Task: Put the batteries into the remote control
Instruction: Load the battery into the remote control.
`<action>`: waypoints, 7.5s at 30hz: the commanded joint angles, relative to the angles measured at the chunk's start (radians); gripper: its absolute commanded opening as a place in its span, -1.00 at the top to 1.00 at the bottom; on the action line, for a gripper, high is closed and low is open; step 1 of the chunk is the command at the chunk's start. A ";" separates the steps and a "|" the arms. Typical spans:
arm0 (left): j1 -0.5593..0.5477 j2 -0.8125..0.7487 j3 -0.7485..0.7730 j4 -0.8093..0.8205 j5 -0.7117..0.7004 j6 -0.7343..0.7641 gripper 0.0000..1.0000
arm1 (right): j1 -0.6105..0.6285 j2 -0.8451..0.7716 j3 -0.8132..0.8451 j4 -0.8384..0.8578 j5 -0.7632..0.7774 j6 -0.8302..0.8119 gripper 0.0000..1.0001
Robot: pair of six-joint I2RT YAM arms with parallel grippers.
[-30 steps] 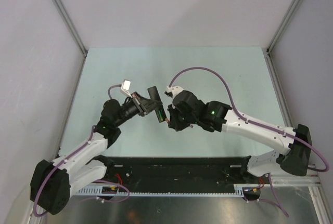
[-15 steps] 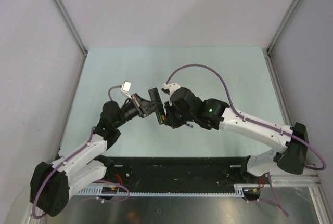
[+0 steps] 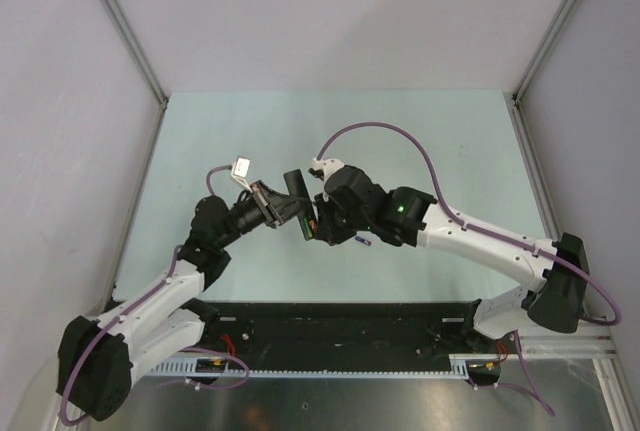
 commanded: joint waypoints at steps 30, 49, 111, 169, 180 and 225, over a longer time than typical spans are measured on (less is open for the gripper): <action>-0.053 -0.050 0.006 0.100 0.043 -0.178 1.00 | -0.044 0.120 0.162 -0.056 0.116 0.030 1.00; -0.053 0.065 0.021 0.291 0.018 -0.429 1.00 | -0.031 0.207 0.273 -0.214 0.245 0.062 1.00; -0.010 0.206 0.015 0.387 0.053 -0.467 0.99 | -0.042 0.264 0.441 -0.369 0.260 0.053 0.13; 0.005 0.332 0.105 0.407 0.299 -0.516 1.00 | -0.048 -0.480 -0.421 0.465 -0.116 -0.185 -0.53; 0.005 0.321 0.096 0.404 0.300 -0.516 1.00 | -0.068 -0.446 -0.421 0.482 -0.130 -0.179 -0.51; -0.003 0.266 0.081 0.397 0.290 -0.516 1.00 | -0.126 -0.406 -0.421 0.455 -0.165 -0.160 -0.39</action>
